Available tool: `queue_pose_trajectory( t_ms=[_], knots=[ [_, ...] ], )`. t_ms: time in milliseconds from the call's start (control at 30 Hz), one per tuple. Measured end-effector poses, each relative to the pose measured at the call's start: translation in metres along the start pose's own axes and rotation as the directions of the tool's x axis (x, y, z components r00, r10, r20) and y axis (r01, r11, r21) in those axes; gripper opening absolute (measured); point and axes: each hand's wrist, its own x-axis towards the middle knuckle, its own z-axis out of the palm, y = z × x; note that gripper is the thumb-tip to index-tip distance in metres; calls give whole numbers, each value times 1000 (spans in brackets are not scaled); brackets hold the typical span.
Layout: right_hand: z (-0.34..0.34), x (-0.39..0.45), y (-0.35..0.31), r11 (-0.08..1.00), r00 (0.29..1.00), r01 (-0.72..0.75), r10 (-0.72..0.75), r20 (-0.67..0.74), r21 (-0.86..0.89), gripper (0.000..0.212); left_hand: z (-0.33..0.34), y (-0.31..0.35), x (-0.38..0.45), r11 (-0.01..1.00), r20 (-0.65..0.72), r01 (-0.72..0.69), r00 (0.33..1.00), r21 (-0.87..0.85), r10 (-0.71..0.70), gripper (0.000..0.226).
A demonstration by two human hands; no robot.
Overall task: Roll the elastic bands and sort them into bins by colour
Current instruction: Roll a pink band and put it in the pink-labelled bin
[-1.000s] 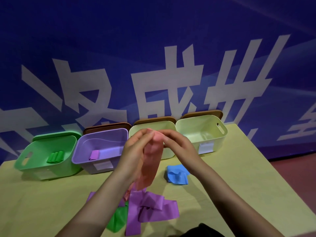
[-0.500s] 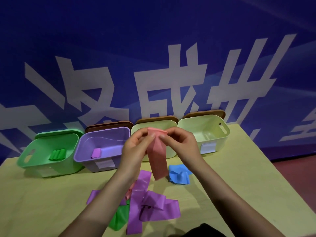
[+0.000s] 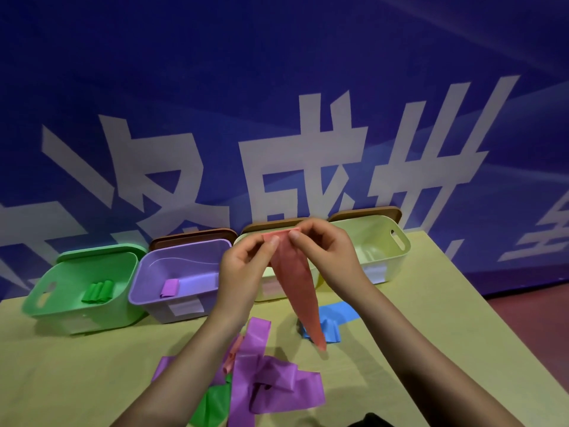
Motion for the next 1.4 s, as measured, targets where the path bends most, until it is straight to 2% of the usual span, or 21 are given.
queue_pose_trajectory(
  t_ms=[167, 267, 333, 400, 467, 533, 633, 733, 900, 967, 1167, 1300, 1400],
  knots=[
    [8, -7, 12, 992, 992, -122, 122, 15, 27, 20, 8, 6, 1, 998, -82, -11, 997, -69, 5, 16],
    [13, -16, 30, 975, 976, -215, 212, 48, 52, 34, 9, 7, 5, 966, -110, 107, 985, -235, -136, 15],
    [18, -22, 38, 953, 956, -291, 286, 62, 84, 42, 6, 3, 12, 900, -133, 199, 954, -389, -268, 10],
    [20, -26, 46, 932, 936, -351, 344, 76, 93, 41, -4, -4, 20, 852, -191, 214, 922, -477, -338, 13],
    [21, -31, 52, 914, 918, -393, 382, 112, 105, 23, -16, -9, 29, 836, -267, 178, 895, -520, -356, 18],
    [19, -36, 57, 890, 892, -442, 423, 156, 109, 17, -29, -10, 37, 831, -324, 147, 874, -536, -363, 24],
    [17, -42, 62, 857, 851, -509, 487, 199, 82, 16, -46, -8, 49, 831, -374, 109, 856, -546, -357, 21],
    [12, -46, 65, 836, 826, -548, 533, 184, 33, 16, -66, -10, 61, 815, -440, 41, 825, -579, -354, 25],
    [-3, -54, 74, 824, 811, -566, 562, 160, -23, 21, -87, -11, 64, 797, -590, -136, 747, -588, -308, 6],
    [-7, -58, 79, 819, 807, -574, 570, 153, -21, 22, -88, -12, 61, 806, -621, -160, 726, -570, -296, 4],
    [-14, -63, 91, 834, 820, -551, 549, 160, -41, 17, -78, -18, 59, 808, -584, -141, 762, -572, -281, 10],
    [-26, -66, 100, 833, 825, -553, 550, 129, -19, 12, -74, -22, 64, 798, -475, -42, 822, -601, -314, 26],
    [-38, -71, 109, 829, 820, -555, 560, 119, -75, 15, -67, -26, 64, 763, -393, 1, 856, -646, -334, 30]
  ],
)
